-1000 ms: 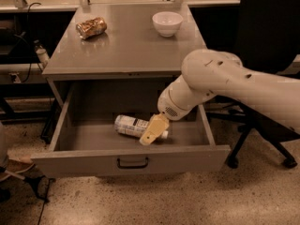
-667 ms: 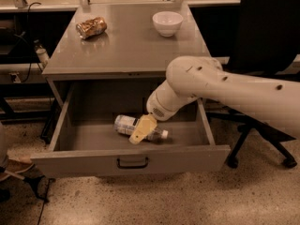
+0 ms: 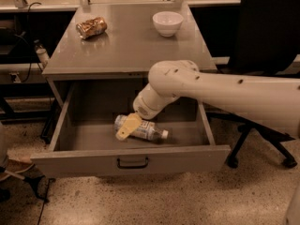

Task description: Pick blue plastic bottle from top drawer and place on counter

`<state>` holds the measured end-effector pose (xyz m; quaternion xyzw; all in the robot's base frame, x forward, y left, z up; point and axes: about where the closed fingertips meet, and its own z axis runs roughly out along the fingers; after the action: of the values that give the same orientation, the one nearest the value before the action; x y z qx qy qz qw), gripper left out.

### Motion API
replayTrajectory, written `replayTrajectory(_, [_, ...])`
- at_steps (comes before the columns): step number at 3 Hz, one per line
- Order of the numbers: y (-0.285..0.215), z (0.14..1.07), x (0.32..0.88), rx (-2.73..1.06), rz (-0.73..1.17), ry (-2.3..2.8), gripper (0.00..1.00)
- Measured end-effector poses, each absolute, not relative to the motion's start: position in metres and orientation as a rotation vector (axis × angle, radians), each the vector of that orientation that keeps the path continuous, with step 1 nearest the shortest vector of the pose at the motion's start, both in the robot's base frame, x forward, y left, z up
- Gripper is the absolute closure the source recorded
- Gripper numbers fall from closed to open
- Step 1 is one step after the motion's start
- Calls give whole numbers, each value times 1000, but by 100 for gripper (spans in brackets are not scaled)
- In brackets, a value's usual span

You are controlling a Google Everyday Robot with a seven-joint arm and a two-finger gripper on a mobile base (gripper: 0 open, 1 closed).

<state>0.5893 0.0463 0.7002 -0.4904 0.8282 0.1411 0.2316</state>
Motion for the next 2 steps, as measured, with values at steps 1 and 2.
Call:
replayTrajectory(1, [59, 685, 596, -1356, 364, 2285, 0])
replayTrajectory(2, [63, 665, 600, -1389, 334, 2284, 2])
